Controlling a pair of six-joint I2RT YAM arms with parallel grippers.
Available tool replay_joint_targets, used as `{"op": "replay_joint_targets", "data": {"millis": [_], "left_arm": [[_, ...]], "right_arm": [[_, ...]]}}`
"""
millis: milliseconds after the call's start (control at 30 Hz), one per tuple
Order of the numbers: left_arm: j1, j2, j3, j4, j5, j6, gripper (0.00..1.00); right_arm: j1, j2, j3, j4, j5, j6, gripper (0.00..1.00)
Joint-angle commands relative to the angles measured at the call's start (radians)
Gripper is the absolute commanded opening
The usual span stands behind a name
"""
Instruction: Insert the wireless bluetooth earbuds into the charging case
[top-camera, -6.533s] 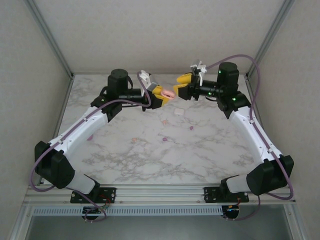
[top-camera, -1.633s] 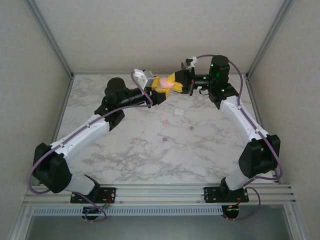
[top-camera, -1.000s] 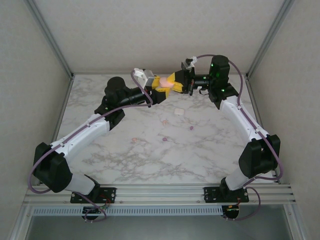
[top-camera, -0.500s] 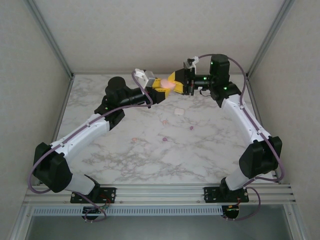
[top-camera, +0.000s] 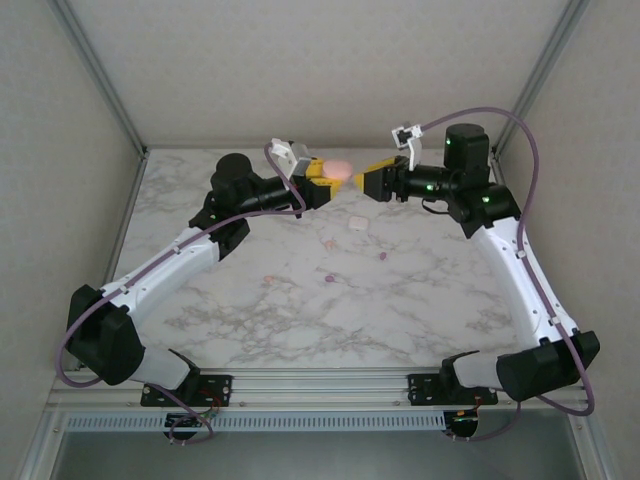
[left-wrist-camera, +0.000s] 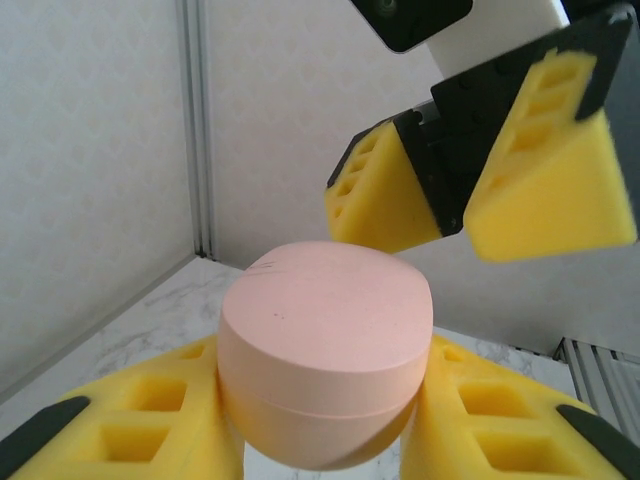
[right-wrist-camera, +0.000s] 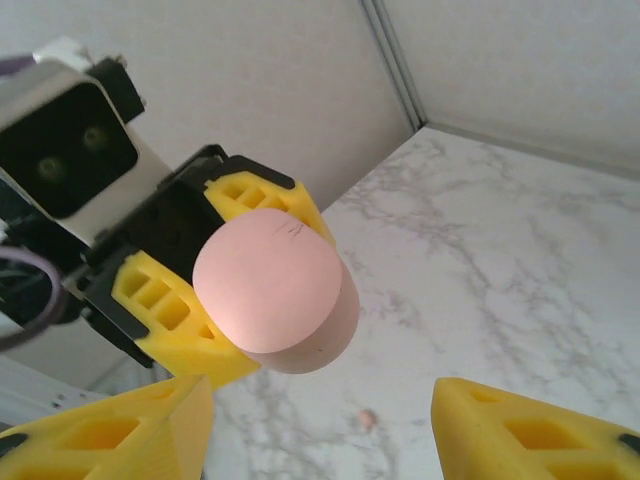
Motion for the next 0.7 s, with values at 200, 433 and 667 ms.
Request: {"op": "replay_joint_targets", "data": {"millis": [200,433,667], "left_arm": [[-0.007,0.011,0.044,0.029,0.035,-0.038,0.26],[-0.008,0.016,0.047,0.025,0.056,-0.041,0.26],[-0.007,0.014,0.052,-0.023,0.078,-0.013,0.26]], "right_arm": [[0.039,0.028,0.031,-0.018,0.050,-0.187,0.60],[0.044,0.047,0.041,0.021,0.076,-0.148,0.60],[0.041,0.066,0.082,0.029,0.064,-0.094,0.60]]}}
